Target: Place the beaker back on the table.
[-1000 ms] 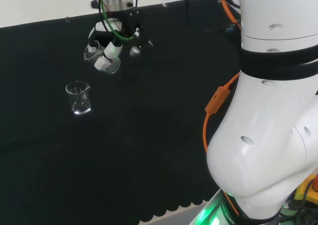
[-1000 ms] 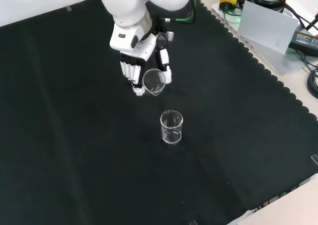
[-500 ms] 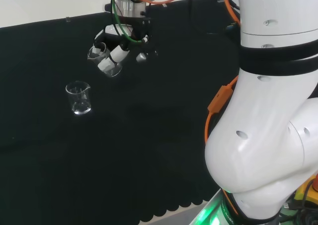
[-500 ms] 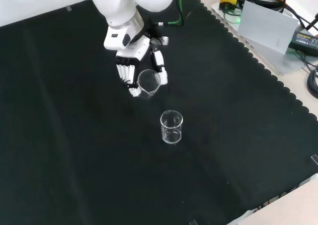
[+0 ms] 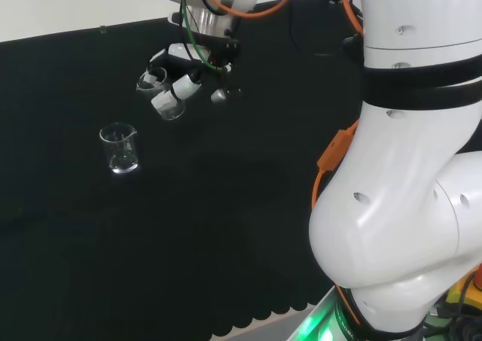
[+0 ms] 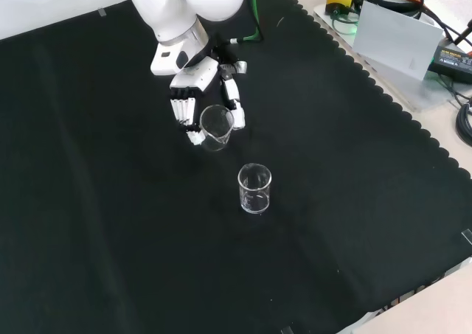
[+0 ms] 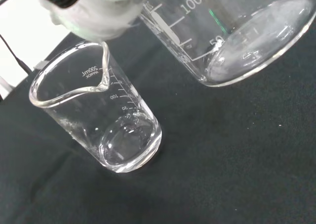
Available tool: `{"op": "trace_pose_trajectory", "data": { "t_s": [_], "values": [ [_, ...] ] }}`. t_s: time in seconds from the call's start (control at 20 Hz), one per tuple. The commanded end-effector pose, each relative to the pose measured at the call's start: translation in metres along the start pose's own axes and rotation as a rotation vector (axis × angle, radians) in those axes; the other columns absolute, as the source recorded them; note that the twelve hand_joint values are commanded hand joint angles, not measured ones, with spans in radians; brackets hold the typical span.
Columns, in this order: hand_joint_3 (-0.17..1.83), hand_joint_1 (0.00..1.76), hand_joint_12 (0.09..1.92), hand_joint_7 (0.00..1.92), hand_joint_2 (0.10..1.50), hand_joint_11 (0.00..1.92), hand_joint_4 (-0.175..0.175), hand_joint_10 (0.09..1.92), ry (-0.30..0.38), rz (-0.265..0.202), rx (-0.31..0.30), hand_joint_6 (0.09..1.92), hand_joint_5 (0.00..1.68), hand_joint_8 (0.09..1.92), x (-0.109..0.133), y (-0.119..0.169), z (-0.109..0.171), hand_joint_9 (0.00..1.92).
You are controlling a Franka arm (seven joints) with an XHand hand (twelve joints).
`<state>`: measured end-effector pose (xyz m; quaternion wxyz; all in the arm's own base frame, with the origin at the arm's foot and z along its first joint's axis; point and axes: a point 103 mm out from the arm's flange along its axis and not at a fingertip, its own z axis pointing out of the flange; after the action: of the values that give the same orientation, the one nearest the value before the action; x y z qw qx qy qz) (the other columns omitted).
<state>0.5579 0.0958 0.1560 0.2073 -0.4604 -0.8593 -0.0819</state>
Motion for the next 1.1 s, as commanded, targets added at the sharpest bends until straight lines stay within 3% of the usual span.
{"op": "trace_pose_trajectory", "data": {
  "t_s": [0.05, 0.45, 0.55, 0.65, 1.1],
  "values": [
    [-0.17, 1.16, 0.98, 1.37, 1.15, 1.08, -0.129, 1.09, 0.072, 0.000, -0.046, 0.95, 1.05, 1.26, -0.015, -0.004, 0.020, 1.37],
    [-0.17, 1.17, 0.93, 1.39, 1.13, 1.12, -0.131, 1.00, 0.086, -0.009, -0.067, 0.87, 1.10, 1.16, -0.018, 0.001, 0.036, 1.39],
    [-0.17, 1.25, 0.89, 1.25, 1.12, 1.15, -0.160, 0.95, 0.081, -0.008, -0.066, 0.83, 1.12, 0.92, -0.018, 0.003, 0.039, 1.39],
    [-0.17, 1.29, 0.84, 1.24, 1.10, 1.18, -0.172, 0.87, 0.070, -0.008, -0.065, 0.75, 1.15, 0.75, -0.018, 0.006, 0.043, 1.40],
    [-0.17, 1.31, 0.77, 1.32, 1.06, 1.24, -0.175, 0.71, 0.077, 0.006, -0.056, 0.57, 1.26, 0.53, -0.022, 0.016, 0.056, 1.45]
  ]
}}
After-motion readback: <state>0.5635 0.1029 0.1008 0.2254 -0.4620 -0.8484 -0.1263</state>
